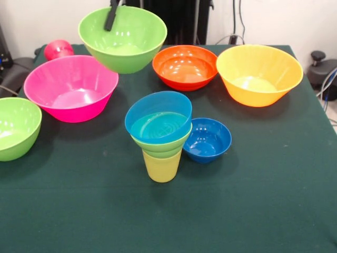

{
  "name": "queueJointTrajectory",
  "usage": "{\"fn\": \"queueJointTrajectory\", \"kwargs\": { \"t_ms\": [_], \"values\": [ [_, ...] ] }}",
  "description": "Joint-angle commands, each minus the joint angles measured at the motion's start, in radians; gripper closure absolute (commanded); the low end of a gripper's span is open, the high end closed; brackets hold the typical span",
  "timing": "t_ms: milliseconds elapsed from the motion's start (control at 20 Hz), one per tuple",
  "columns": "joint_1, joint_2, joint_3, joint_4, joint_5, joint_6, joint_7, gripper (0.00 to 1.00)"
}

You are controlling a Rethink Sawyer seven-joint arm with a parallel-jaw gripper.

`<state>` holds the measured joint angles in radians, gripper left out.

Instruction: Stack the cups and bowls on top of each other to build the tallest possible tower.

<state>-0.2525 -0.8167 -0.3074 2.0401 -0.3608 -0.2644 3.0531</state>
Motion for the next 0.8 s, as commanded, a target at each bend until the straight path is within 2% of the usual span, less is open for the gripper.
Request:
{"fn": "queueJointTrajectory", "kwargs": {
  "t_ms": [50,300,550,800],
  "values": [
    [-0.055,-0.012,0.176,-0.025,-0.078,0.049,-0.013,1.00],
    [-0.084,-0.021,0.211,-0.036,-0.070,0.073,-0.015,1.00],
    [-0.073,-0.016,0.212,-0.056,-0.029,0.100,-0.019,1.00],
    [-0.081,-0.017,0.222,-0.071,-0.016,0.128,-0.023,1.00]
  ]
}}
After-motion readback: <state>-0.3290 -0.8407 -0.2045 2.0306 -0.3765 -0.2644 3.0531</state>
